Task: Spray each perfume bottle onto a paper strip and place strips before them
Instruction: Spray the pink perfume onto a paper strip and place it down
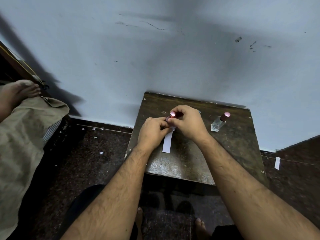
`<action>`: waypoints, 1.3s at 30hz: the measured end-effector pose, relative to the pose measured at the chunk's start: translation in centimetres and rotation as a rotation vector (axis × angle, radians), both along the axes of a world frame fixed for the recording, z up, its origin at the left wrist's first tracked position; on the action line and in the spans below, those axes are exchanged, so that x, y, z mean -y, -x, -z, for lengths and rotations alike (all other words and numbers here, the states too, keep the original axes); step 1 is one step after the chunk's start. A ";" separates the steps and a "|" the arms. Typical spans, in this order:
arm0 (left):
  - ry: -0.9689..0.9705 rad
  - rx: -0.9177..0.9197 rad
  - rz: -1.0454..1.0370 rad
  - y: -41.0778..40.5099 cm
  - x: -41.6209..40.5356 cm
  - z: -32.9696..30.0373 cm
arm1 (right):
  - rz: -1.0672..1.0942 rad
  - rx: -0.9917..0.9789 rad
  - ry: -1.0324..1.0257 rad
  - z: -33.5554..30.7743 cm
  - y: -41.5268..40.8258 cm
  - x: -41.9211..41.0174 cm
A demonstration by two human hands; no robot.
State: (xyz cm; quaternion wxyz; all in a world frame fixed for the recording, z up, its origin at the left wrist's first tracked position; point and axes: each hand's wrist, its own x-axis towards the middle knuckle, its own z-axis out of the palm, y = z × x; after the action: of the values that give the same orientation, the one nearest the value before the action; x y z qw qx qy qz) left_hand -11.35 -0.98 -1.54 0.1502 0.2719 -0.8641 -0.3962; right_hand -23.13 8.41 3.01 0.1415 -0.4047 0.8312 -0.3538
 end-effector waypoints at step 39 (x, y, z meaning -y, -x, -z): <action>-0.309 -0.001 -0.396 -3.4 2.4 -0.8 | -0.168 -0.318 -0.651 -3.2 2.9 6.2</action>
State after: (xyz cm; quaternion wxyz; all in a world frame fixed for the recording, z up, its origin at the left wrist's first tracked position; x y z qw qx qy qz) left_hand -7.92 -3.40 -0.70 0.1819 0.4552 -0.7231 -0.4867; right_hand -26.06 2.16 6.24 0.1606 -0.4555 0.8756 0.0091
